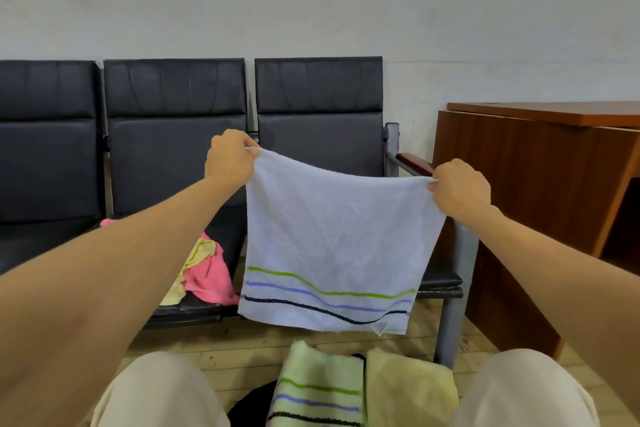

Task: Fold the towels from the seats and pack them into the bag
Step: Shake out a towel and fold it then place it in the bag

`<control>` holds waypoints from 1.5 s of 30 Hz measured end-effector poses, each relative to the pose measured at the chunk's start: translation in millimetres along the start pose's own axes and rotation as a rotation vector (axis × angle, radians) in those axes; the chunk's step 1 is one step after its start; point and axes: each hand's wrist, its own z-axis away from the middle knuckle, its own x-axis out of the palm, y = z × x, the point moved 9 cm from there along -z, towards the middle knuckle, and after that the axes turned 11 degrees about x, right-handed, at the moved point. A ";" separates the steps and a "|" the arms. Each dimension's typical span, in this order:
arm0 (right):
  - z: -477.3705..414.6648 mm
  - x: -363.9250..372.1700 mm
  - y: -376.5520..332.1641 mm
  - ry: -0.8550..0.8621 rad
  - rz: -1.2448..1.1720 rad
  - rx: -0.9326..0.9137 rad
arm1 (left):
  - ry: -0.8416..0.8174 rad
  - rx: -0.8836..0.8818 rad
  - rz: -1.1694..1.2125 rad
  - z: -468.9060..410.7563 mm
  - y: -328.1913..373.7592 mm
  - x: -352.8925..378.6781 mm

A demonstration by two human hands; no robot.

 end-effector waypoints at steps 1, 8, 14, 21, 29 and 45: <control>-0.5 0.7 1.8 -0.011 -0.005 0.021 | -0.001 -0.010 0.002 0.3 -0.6 0.8; -9.1 -6.2 15.6 -0.025 -0.336 0.184 | 0.015 -0.045 -0.041 3.9 0.7 -3.8; -18.0 7.0 17.7 -0.099 -0.807 0.406 | -0.088 -0.234 0.271 -0.8 -15.7 25.2; -48.8 46.2 6.8 -0.055 -0.882 0.422 | -0.071 -0.287 0.311 -22.8 -53.6 64.9; -73.8 102.5 -11.8 -0.076 -0.836 0.301 | -0.086 -0.256 0.255 -17.7 -88.3 125.7; 32.2 252.8 21.1 -0.318 -0.088 0.000 | -0.563 -0.031 0.113 139.2 -137.7 229.5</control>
